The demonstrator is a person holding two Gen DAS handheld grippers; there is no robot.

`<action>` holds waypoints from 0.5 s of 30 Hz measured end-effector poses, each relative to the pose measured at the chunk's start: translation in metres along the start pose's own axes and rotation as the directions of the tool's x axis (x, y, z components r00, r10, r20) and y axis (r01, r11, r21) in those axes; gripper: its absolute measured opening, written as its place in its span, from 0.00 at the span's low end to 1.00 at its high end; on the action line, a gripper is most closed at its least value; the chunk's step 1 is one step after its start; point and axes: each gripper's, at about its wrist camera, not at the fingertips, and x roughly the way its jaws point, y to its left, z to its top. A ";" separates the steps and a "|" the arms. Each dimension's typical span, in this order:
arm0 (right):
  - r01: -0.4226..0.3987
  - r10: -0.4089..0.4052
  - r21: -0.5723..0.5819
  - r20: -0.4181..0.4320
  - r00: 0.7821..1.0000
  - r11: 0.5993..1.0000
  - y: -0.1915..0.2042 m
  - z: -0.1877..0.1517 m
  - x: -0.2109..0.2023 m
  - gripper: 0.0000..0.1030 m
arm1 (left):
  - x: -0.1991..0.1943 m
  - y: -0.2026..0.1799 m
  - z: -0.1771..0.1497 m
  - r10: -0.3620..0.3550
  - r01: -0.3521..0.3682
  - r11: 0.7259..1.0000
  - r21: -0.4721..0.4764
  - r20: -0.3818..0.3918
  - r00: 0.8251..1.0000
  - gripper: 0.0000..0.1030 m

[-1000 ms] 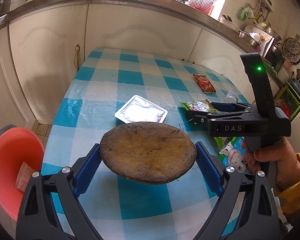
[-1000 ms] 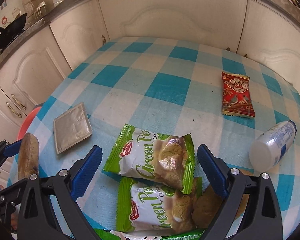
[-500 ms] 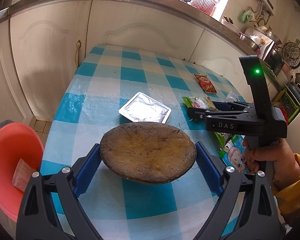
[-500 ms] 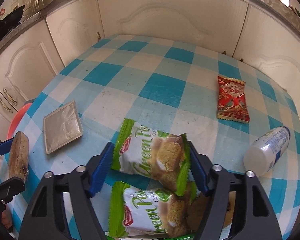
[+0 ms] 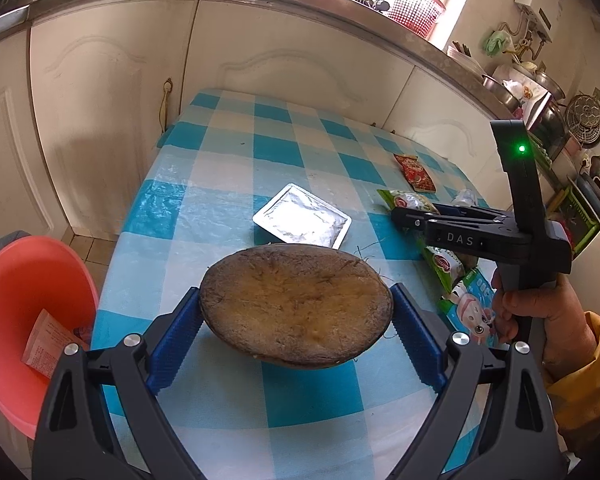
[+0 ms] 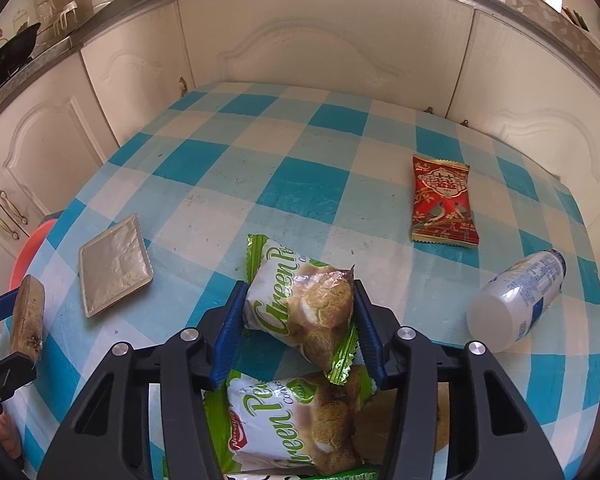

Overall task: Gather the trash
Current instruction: 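Grasp the green snack packet with the right tool and lift it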

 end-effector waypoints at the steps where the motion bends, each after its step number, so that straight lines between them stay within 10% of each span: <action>1: 0.001 -0.001 0.005 0.004 1.000 1.000 -0.001 0.000 -0.002 0.50 | -0.001 0.001 0.000 0.000 0.000 1.000 -0.003 0.002 1.000 0.89; 15: 0.003 -0.005 0.028 0.068 0.998 1.000 0.004 0.005 -0.034 0.50 | -0.028 0.017 -0.003 0.020 -0.019 0.999 -0.032 0.049 0.999 0.89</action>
